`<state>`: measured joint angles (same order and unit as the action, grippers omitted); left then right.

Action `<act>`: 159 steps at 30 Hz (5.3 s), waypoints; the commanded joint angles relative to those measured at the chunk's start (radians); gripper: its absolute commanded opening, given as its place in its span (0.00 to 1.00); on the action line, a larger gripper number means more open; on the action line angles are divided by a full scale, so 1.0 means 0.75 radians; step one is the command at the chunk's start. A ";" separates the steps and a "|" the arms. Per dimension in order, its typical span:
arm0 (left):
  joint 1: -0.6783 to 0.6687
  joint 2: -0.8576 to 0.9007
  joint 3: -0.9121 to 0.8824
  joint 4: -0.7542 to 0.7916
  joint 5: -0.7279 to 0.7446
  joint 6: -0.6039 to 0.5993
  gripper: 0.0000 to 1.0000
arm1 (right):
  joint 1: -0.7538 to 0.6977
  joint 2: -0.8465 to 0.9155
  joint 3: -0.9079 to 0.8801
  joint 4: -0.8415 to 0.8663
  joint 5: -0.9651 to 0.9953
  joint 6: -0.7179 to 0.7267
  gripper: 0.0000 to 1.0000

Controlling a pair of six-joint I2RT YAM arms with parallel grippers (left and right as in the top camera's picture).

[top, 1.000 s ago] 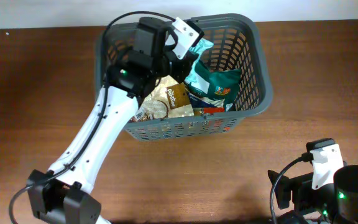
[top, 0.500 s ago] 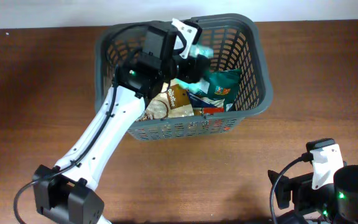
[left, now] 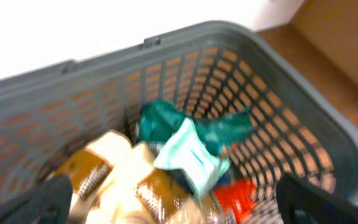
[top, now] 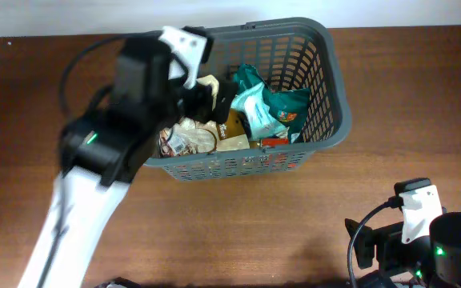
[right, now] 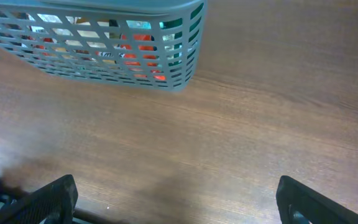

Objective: Pack container

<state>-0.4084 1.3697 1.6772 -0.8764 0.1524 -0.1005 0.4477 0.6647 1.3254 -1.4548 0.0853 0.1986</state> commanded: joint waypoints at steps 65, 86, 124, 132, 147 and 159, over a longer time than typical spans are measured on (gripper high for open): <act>0.408 -1.765 -1.826 0.438 0.116 0.435 0.99 | 0.005 -0.003 -0.004 0.004 -0.003 0.002 0.99; 0.408 -1.818 -2.072 0.614 0.187 0.430 0.99 | 0.005 -0.003 -0.004 0.004 -0.004 0.002 0.99; 0.408 -1.818 -2.072 0.615 0.187 0.430 0.99 | 0.005 -0.451 -0.586 0.765 0.016 -0.190 0.99; 0.408 -1.818 -2.072 0.615 0.187 0.431 0.99 | 0.005 -0.647 -1.230 1.251 -0.280 -0.190 1.00; 0.408 -1.818 -2.072 0.614 0.187 0.430 0.99 | 0.005 -0.882 -1.630 1.488 -0.369 -0.190 0.99; 0.408 -1.818 -2.072 0.615 0.187 0.430 0.99 | 0.022 -0.882 -1.630 1.488 -0.334 -0.190 0.99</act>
<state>-0.1078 0.0147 0.1291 -0.4183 0.2813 0.2100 0.4568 0.0162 0.1135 -0.3450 -0.1768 0.0559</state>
